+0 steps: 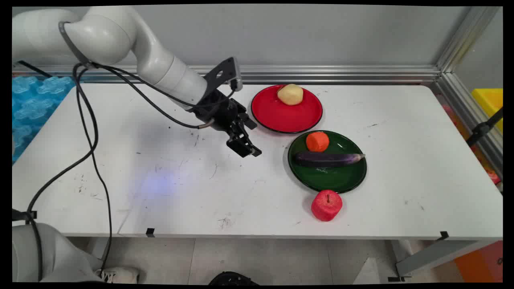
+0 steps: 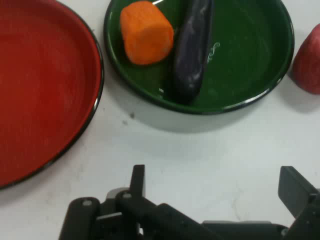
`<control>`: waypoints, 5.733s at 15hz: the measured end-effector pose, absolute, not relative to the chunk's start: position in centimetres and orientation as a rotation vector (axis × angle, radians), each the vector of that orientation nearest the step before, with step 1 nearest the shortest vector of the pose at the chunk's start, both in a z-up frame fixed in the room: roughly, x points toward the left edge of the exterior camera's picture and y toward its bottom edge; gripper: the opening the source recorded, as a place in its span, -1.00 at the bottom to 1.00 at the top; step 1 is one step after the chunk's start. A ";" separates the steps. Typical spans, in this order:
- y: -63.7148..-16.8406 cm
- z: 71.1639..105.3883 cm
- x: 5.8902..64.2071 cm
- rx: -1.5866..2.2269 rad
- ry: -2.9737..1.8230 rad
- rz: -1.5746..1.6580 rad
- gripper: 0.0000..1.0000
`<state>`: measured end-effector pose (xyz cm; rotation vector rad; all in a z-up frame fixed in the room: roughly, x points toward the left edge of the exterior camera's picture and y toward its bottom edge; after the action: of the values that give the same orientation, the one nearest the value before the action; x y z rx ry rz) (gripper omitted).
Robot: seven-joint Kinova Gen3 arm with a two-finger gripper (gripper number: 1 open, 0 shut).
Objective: Pick up the eggplant from the green plate, then place the picked object on the red plate
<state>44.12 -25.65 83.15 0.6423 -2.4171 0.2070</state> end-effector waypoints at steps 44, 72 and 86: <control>-33.5 77.1 34.4 0.503 -2.339 0.189 -1.00; -41.9 76.5 47.3 0.585 -2.441 0.443 -1.00; -42.3 75.2 47.3 0.566 -2.416 0.450 1.00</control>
<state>47.30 -42.34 75.21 0.5662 -2.4161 0.4499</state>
